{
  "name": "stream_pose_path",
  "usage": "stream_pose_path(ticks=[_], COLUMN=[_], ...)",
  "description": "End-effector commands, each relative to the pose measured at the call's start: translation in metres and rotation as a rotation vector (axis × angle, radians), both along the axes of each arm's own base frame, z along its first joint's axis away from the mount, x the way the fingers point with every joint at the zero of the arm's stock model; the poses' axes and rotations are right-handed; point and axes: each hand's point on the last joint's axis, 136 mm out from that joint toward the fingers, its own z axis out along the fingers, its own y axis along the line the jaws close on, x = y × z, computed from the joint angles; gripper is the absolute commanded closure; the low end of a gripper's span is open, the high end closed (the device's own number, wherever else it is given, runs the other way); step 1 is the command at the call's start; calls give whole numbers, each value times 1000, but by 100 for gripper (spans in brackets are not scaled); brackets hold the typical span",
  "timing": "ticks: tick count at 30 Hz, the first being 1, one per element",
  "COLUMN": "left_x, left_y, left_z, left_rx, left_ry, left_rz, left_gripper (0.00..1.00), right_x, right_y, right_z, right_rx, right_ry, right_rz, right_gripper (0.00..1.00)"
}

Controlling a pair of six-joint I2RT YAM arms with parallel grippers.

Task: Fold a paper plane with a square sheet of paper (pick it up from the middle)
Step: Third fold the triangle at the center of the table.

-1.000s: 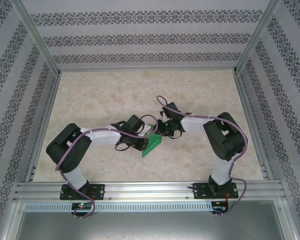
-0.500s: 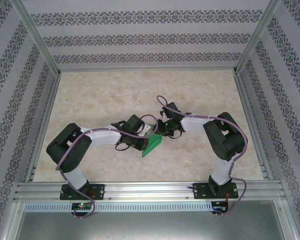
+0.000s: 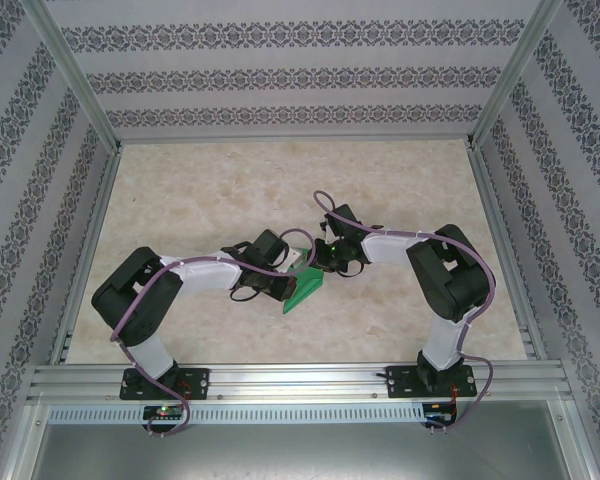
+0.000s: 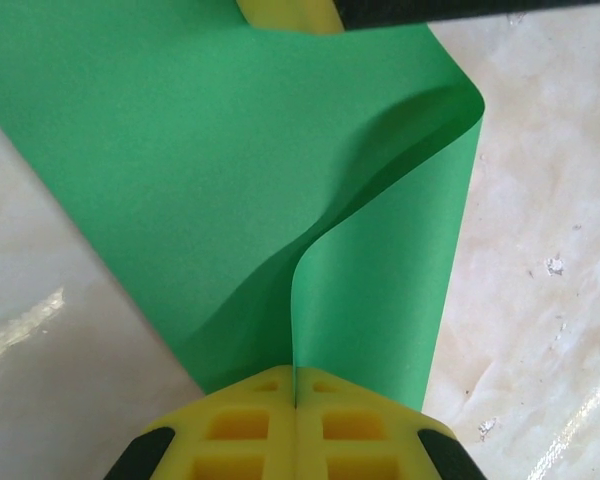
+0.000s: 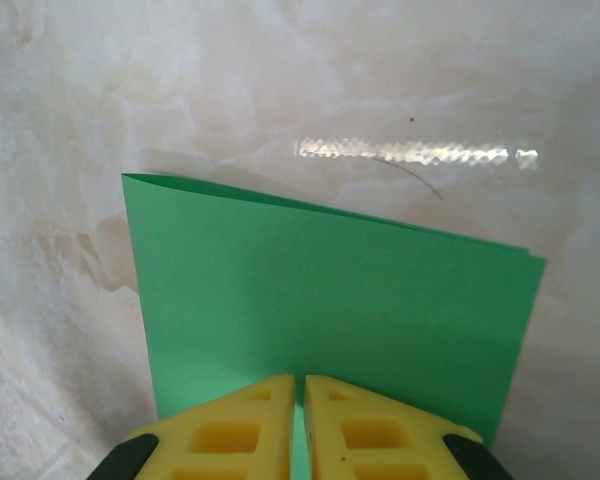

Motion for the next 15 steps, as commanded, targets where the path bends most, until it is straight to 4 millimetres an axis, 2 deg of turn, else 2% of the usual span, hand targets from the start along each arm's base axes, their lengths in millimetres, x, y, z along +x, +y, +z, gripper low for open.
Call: stream_pose_path(ticks=[1, 11, 15], left_x=[10, 8, 8], left_y=[2, -1, -1], left_z=[10, 4, 1], left_rx=[-20, -26, -13], left_ry=[-55, -34, -26], left_rz=[21, 11, -2], left_gripper=[98, 98, 98], right_x=[-9, -10, -7], right_y=[-10, -9, -3], right_z=[-23, -23, -16], right_rx=[-69, -66, -25], right_ry=[47, 50, 37], right_rz=[-24, -20, -24], right_gripper=[88, 88, 87])
